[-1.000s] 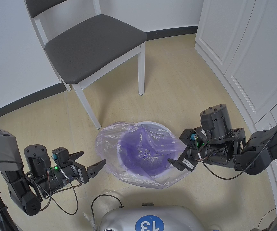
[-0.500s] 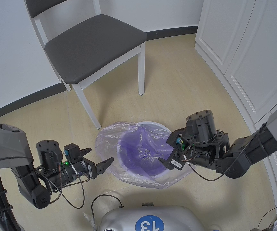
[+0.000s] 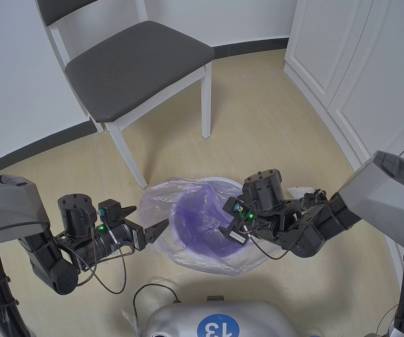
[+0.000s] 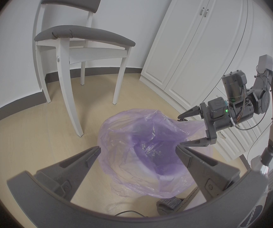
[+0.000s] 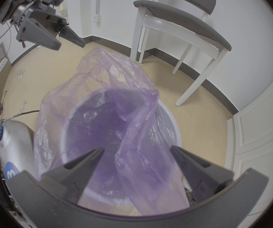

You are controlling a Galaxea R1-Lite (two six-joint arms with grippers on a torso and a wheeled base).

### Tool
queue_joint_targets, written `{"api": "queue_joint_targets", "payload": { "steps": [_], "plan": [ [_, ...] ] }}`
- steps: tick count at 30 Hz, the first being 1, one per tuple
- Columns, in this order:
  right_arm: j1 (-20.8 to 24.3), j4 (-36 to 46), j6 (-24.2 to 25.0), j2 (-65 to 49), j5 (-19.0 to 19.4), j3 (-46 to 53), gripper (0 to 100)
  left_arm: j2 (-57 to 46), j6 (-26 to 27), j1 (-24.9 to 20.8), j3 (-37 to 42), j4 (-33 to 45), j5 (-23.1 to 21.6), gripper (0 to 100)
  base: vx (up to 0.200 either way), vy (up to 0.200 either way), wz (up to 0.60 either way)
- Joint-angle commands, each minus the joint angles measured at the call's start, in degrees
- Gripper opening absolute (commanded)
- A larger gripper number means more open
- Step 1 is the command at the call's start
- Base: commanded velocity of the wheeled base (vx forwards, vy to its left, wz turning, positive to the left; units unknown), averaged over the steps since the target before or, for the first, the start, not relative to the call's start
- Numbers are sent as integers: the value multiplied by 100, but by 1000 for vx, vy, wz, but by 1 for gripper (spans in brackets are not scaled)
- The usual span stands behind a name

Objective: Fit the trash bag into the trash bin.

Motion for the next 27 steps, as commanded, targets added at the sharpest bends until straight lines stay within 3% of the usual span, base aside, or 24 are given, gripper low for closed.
{"api": "queue_joint_targets", "payload": {
  "steps": [1, 10, 14, 27],
  "plan": [
    [-64, -38, -3, 159, 5, -46, 0, 67, 5, 10, -158, 24, -4, 100, 0, 0, 0],
    [-310, -20, 32, -334, 13, -90, 0, 111, 49, -25, -1019, 1202, 5, 100, 0, 0, 0],
    [-389, -29, 41, -351, -4, -186, 0, 225, 392, -16, -1512, 1870, 5, 100, 0, 0, 0],
    [-714, -38, 14, -202, -13, -582, 0, 779, 392, 81, -2558, 2433, 216, 100, 0, 0, 0]
  ]
}}
